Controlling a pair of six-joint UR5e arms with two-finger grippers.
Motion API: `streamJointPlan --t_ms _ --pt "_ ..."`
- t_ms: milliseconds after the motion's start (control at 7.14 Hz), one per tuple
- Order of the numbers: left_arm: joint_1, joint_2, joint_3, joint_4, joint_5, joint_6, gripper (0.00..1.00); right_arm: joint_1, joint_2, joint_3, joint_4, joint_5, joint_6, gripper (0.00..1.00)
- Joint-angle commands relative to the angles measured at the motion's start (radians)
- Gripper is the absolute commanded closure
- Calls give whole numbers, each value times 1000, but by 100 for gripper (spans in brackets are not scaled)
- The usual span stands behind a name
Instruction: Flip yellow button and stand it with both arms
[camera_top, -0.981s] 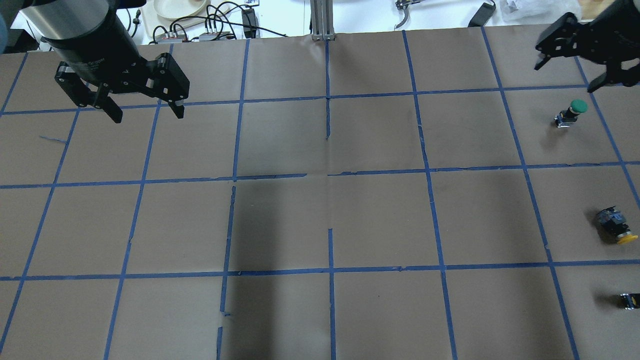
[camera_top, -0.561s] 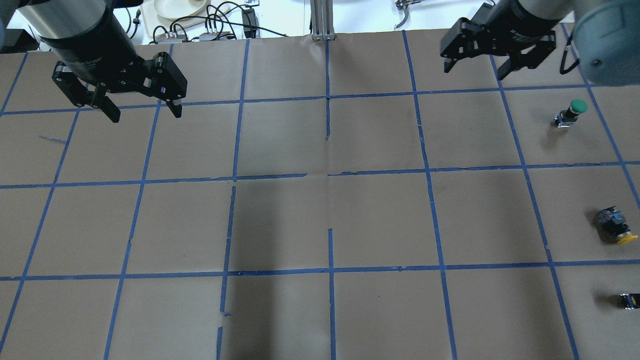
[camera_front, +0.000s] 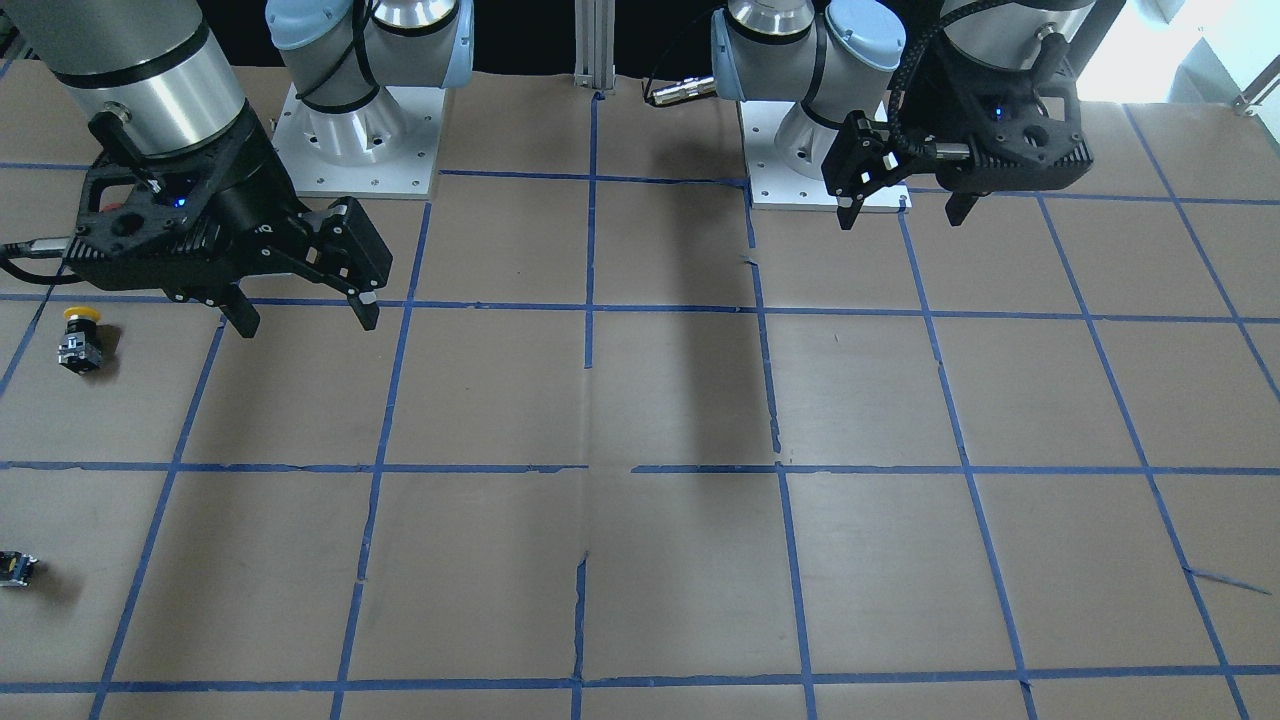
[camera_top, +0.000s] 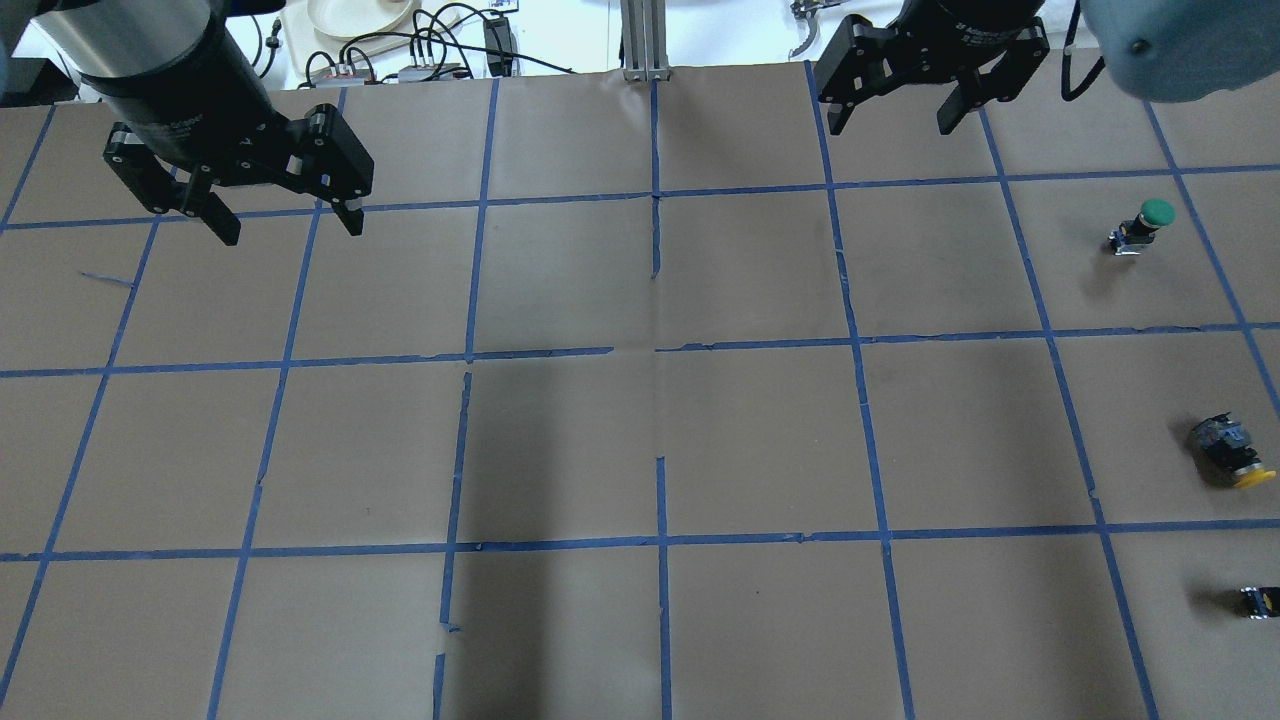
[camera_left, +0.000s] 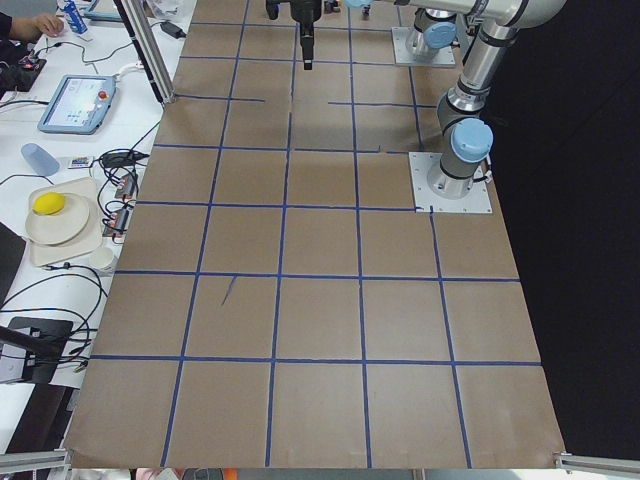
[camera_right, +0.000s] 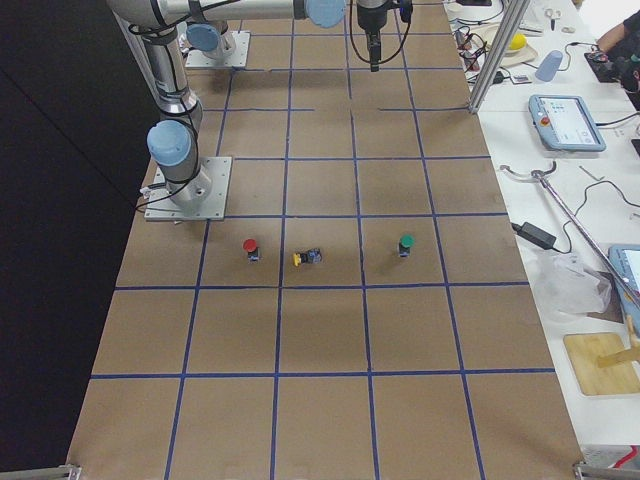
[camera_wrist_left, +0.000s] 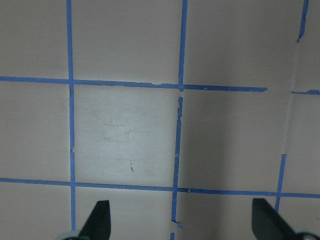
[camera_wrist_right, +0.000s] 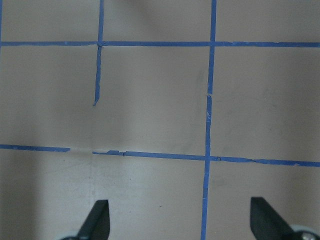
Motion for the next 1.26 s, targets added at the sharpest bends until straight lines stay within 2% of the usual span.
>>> streamJointPlan --t_ms 0,280,1121 --pt "-1 0 0 0 -1 0 0 2 -6 -3 78 -37 -41 0" --pt "0 3 0 0 -1 0 0 2 -32 10 110 -76 -43 0" --pt "-9 -8 -3 0 -4 -2 0 -6 -23 15 110 -67 -26 0"
